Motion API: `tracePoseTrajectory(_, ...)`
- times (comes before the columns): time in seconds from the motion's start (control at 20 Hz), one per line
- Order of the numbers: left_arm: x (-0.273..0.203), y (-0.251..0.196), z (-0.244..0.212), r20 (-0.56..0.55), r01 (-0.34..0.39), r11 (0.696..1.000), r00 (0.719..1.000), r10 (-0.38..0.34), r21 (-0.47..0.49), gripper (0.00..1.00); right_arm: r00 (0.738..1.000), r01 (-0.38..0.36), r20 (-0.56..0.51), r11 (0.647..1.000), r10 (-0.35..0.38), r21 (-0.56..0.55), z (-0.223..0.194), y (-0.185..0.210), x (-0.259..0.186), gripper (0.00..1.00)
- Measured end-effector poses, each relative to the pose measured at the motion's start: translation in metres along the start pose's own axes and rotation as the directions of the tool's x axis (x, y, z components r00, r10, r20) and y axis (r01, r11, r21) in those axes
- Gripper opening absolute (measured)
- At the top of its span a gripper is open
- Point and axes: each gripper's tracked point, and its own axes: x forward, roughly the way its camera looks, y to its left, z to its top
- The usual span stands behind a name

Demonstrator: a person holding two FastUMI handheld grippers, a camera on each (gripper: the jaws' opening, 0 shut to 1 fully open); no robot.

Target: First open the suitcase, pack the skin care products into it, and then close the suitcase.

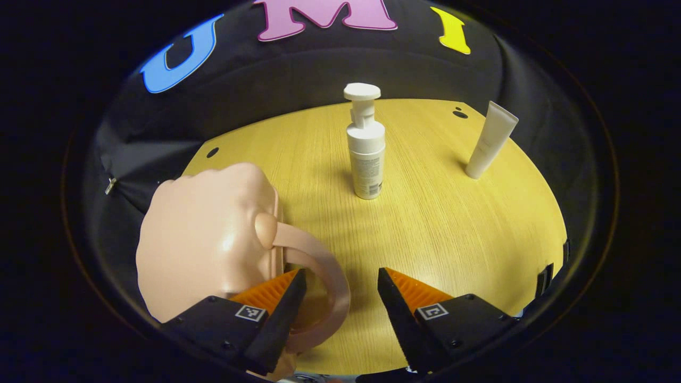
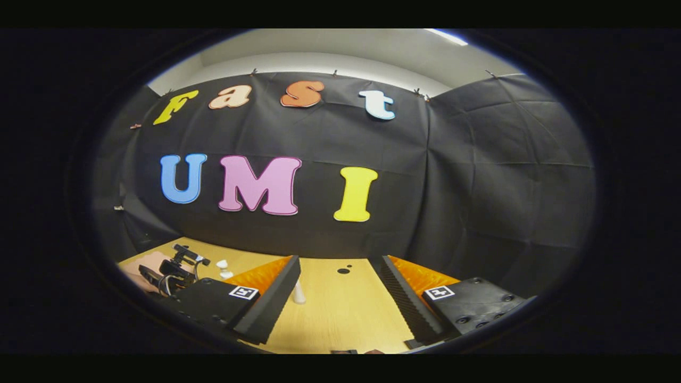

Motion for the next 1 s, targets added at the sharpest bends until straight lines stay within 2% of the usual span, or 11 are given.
tracePoseTrajectory(0.15, 0.002, 0.002, -0.003, -0.007, -0.009, 1.000, 1.000, 0.009, 0.006, 0.77, 1.000, 0.000, 0.000, 1.000, 0.000, -0.008, 0.000, -0.001, 0.000, 0.97)
tracePoseTrajectory(0.25, 0.001, -0.007, -0.006, -0.019, 0.038, 0.999, 0.999, -0.039, -0.003, 0.66, 1.000, -0.005, -0.002, 1.000, 0.005, -0.006, -0.001, 0.000, 0.000, 0.97)
tracePoseTrajectory(0.3, 0.000, -0.002, -0.003, -0.008, 0.017, 1.000, 1.000, -0.017, 0.003, 0.51, 1.000, -0.007, -0.001, 1.000, 0.007, -0.003, 0.000, 0.001, 0.000, 0.97)
tracePoseTrajectory(0.35, -0.008, 0.000, 0.001, -0.001, 0.026, 1.000, 1.000, -0.026, -0.015, 0.43, 1.000, -0.010, -0.004, 1.000, 0.010, 0.000, -0.002, 0.001, 0.000, 0.97)
tracePoseTrajectory(0.4, -0.008, -0.004, 0.004, 0.023, 0.044, 0.999, 0.999, -0.044, -0.031, 0.19, 1.000, -0.013, -0.007, 1.000, 0.013, 0.005, -0.003, 0.002, 0.000, 0.99)
tracePoseTrajectory(0.45, -0.012, -0.004, 0.005, 0.030, 0.064, 0.997, 0.998, -0.063, -0.034, 0.16, 1.000, -0.016, -0.006, 1.000, 0.016, 0.009, -0.002, 0.002, -0.001, 0.99)
tracePoseTrajectory(0.65, -0.036, 0.007, 0.017, 0.033, 0.070, 0.997, 0.997, -0.070, -0.022, 0.13, 1.000, -0.017, -0.017, 1.000, 0.017, 0.001, -0.009, 0.001, 0.000, 0.98)
tracePoseTrajectory(1.0, -0.121, 0.059, 0.066, 0.146, 0.089, 0.994, 0.986, -0.079, -0.062, 0.12, 0.998, -0.066, -0.015, 0.998, 0.067, 0.014, -0.009, 0.011, 0.010, 0.97)
